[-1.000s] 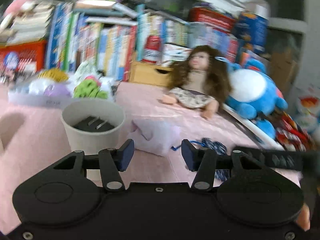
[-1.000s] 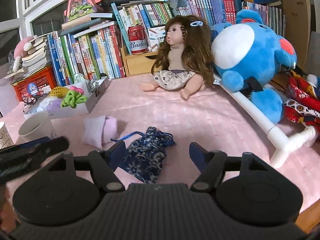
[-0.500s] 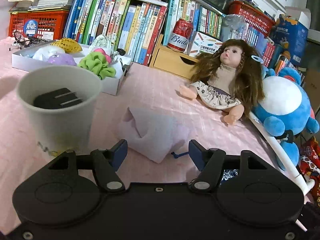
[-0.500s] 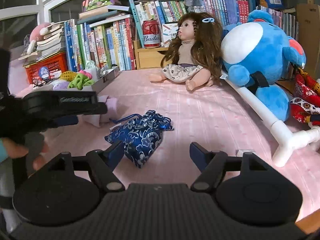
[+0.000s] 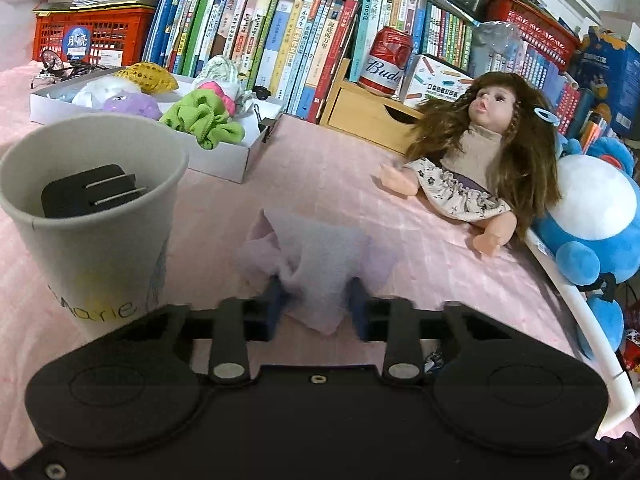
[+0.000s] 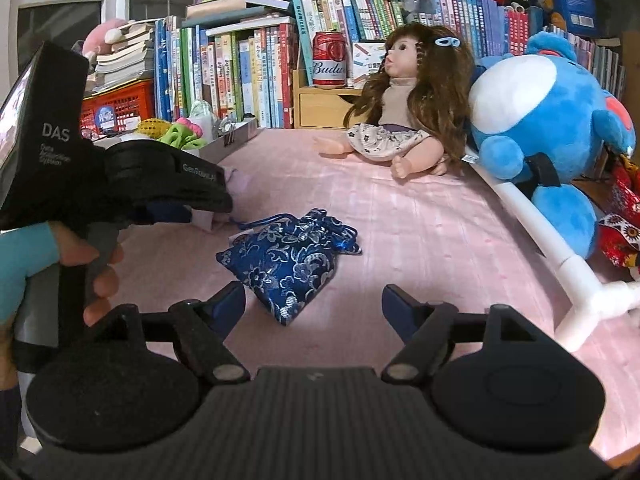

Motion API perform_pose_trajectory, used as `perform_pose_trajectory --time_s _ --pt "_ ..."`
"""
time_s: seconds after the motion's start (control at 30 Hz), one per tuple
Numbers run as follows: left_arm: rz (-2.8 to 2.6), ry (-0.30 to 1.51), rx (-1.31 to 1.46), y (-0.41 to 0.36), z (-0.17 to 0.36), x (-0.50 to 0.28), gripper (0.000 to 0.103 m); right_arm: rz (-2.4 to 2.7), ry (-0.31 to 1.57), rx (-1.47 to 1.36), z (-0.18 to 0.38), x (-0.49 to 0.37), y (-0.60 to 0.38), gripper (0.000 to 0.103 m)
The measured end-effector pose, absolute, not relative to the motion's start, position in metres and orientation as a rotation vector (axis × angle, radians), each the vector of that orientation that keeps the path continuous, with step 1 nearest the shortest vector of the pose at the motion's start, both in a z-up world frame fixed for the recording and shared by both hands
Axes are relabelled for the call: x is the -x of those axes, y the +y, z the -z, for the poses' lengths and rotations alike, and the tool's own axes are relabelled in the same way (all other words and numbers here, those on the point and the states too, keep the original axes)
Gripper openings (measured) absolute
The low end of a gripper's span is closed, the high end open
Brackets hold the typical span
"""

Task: Organize soft objects
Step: 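Close right gripper on blue floral drawstring pouch while left gripper holds cloth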

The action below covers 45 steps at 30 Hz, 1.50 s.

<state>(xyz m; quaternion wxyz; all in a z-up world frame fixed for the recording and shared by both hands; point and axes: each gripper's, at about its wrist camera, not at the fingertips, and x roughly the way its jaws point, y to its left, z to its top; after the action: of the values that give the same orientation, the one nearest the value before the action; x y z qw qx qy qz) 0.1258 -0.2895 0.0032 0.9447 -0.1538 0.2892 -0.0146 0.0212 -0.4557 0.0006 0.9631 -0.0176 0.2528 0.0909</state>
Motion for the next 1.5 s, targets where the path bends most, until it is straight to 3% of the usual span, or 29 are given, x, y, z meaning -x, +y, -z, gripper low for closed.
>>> perform_pose_trajectory --time_s 0.17,1.0,1.13,1.27,1.4,1.5 --pt "0.049 0.581 0.304 -0.287 -0.004 -0.121 0.016 -0.192 0.52 0.045 0.002 -0.024 -0.452 0.084" --pt "0.303 0.538 0.022 -0.246 -0.01 -0.009 0.018 -0.172 0.526 -0.017 0.008 -0.04 -0.443 0.084" --pt "0.313 0.505 -0.031 -0.239 -0.01 0.004 0.025 -0.163 0.512 -0.089 0.005 -0.046 -0.446 0.084" --pt "0.309 0.445 -0.047 -0.235 -0.011 0.012 0.05 -0.129 0.506 -0.16 0.003 -0.057 -0.448 0.086" --pt "0.313 0.44 -0.072 -0.242 -0.005 0.005 0.059 -0.104 0.532 -0.174 0.003 -0.072 -0.443 0.086" --pt "0.298 0.454 -0.088 -0.247 0.002 -0.004 0.072 -0.092 0.558 -0.158 0.004 -0.081 -0.437 0.087"
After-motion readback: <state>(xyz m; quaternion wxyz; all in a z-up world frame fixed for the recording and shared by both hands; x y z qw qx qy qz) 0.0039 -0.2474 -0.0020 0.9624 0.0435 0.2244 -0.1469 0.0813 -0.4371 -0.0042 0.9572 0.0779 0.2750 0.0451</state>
